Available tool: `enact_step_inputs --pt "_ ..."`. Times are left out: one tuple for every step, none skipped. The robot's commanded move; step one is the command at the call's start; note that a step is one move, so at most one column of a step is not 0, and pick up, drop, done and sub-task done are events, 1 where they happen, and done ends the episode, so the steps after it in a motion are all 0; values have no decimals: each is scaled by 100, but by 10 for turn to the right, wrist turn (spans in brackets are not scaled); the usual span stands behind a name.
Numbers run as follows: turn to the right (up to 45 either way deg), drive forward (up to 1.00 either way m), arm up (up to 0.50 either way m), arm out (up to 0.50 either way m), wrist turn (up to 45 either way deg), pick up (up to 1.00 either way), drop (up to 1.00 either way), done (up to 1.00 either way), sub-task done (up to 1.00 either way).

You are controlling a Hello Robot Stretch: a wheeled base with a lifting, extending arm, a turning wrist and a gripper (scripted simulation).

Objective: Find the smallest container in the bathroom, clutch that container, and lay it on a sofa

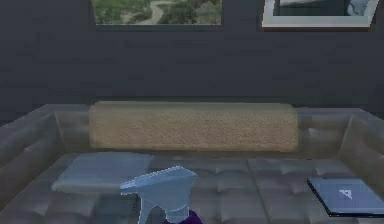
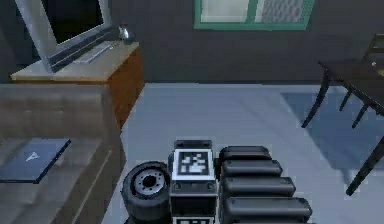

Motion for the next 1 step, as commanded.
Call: enact_step_inputs --pt "0 35 0 0 0 0 0 0 0"
